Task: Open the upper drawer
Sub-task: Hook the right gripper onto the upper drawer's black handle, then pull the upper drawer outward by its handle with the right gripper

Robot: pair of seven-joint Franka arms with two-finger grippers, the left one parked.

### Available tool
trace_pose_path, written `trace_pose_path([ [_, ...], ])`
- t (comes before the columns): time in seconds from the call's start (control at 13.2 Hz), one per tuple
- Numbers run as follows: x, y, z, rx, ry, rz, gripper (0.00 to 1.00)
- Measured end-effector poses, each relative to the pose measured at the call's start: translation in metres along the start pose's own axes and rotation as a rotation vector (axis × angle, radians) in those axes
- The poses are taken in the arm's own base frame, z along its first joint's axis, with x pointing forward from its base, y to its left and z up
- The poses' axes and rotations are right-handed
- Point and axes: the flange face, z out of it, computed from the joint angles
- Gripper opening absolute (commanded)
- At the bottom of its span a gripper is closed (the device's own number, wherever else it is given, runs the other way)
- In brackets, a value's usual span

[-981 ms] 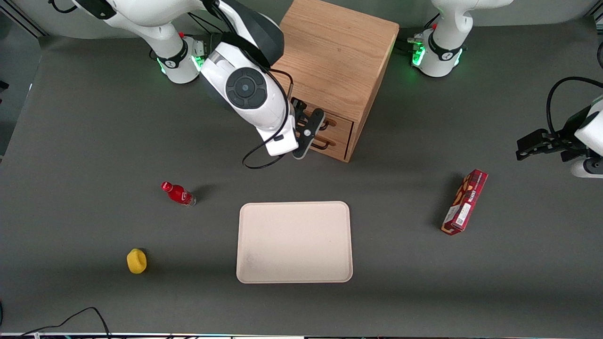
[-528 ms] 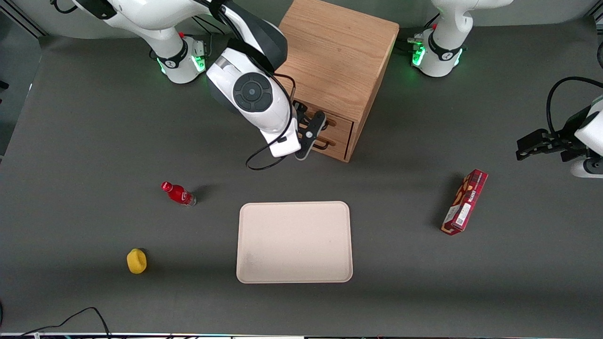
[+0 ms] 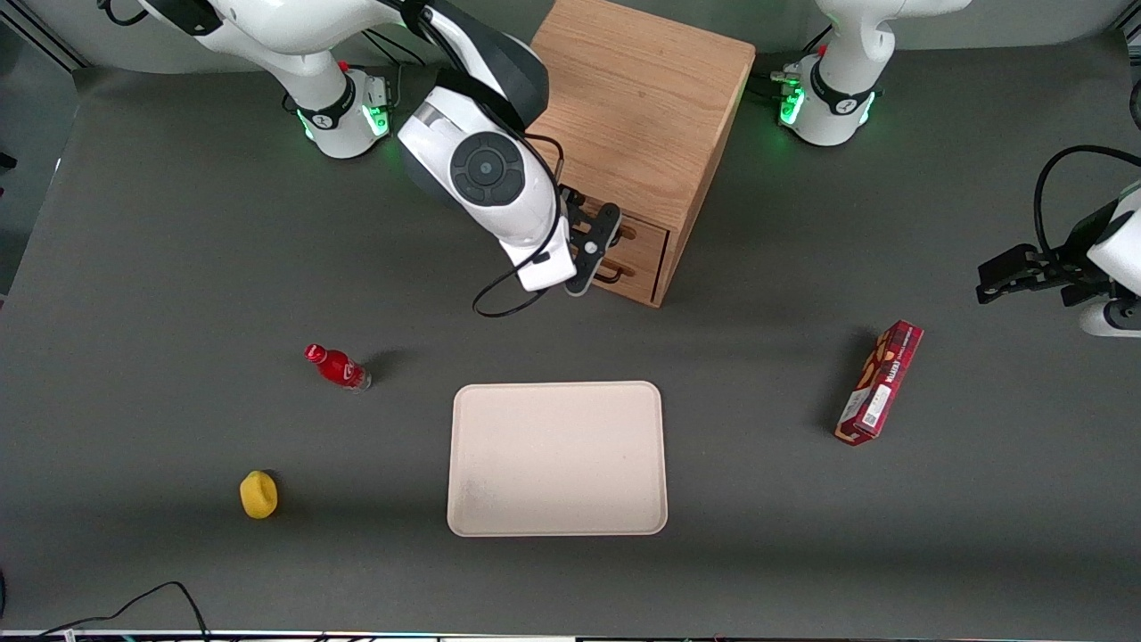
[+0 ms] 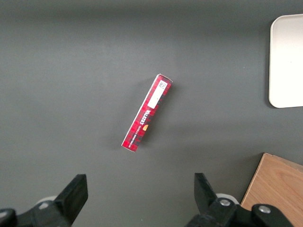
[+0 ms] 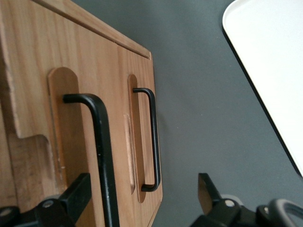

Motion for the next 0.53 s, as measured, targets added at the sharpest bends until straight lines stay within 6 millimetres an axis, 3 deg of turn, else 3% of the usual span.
trace_pose_path([
  [0.53,-0.0029,0.0047,0.0064,-0.033,-0.003,-0.043,1.00],
])
